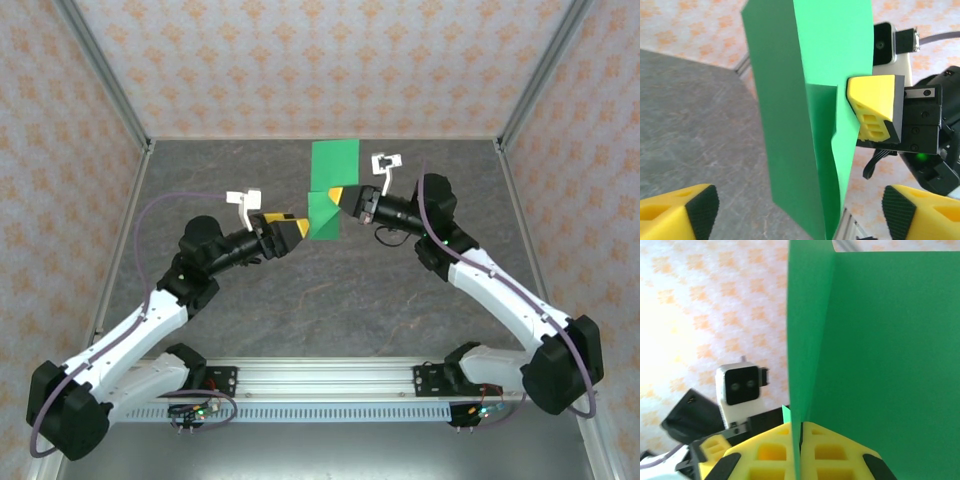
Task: Fold a paper plane with a square sheet of paper (fold left side to right side)
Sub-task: Turn over the paper at the center of the table.
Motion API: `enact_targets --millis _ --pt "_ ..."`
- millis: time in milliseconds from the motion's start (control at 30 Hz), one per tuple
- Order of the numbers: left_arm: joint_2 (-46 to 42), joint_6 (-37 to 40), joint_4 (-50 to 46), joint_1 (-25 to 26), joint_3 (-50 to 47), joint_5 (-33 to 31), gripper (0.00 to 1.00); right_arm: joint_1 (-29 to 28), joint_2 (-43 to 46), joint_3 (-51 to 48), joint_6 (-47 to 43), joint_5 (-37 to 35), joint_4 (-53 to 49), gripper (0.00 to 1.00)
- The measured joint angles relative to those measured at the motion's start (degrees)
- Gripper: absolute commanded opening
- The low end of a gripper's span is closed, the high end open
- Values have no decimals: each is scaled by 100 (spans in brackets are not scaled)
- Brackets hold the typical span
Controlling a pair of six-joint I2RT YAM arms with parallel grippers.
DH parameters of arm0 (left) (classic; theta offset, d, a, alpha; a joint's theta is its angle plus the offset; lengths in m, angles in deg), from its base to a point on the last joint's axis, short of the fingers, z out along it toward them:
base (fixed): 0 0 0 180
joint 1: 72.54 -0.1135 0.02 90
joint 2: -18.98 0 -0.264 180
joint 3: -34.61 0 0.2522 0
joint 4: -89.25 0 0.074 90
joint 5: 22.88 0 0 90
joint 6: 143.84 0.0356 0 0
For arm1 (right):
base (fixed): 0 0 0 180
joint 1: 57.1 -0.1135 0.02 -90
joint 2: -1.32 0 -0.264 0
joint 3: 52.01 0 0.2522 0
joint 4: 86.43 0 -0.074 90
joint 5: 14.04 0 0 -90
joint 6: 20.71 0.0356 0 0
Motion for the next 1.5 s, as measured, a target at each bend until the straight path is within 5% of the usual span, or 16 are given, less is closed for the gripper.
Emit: enact_targets --millis 200,500,700,867,1067,1233,1500 --pt "0 -223 422 326 109 168 62 -267 -2 90 229 234 297 6" --pt "-2 -358 796 507 197 166 15 -271 109 90 610 295 697 13" --pt "-24 -310 769 507 197 136 6 -271 433 90 428 201 435 33" --pt "-116 326 -240 704 376 -348 2 -282 846 223 -505 -675 -1180 55" --pt "-52 1602 -2369 1342 903 -2024 0 -293 1099 656 -1429 -3670 -3729 70" --pt "859 2090 -4218 2302 1580 -4419 0 -291 1102 507 -1576 -6190 -5287 85" --pt "3407 1307 -6815 3097 3239 -7007 0 -291 1244 190 -1547 -7877 -6262 96"
